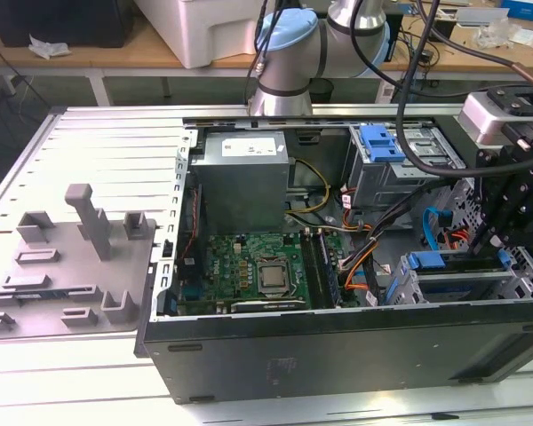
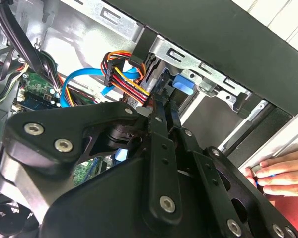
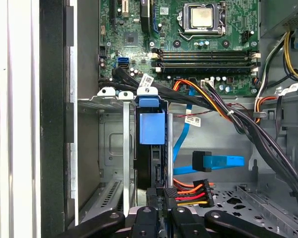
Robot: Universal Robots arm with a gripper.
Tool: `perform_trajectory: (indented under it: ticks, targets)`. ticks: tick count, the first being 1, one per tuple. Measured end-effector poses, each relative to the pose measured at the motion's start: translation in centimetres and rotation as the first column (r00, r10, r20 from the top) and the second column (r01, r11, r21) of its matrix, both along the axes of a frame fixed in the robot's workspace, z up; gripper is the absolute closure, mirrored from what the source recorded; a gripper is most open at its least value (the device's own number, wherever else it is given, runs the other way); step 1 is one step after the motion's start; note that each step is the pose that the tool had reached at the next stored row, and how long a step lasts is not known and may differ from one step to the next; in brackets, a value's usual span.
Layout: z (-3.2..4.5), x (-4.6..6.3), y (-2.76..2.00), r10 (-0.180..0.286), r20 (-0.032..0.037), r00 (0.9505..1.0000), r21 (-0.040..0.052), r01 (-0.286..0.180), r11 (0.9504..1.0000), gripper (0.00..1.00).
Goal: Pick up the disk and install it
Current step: 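Insert the first disk wire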
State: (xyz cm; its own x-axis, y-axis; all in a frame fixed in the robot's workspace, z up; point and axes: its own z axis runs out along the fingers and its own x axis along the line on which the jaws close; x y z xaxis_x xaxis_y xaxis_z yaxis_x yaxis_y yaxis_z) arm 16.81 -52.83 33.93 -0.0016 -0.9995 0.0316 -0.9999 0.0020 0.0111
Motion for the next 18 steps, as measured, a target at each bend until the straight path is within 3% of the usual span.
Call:
perform_trajectory:
  ticks: [18]
  targets:
    - [0.72,0.00,0.00,0.000,0.0000,1.0000,0.0002,0.000,1.0000,0.83]
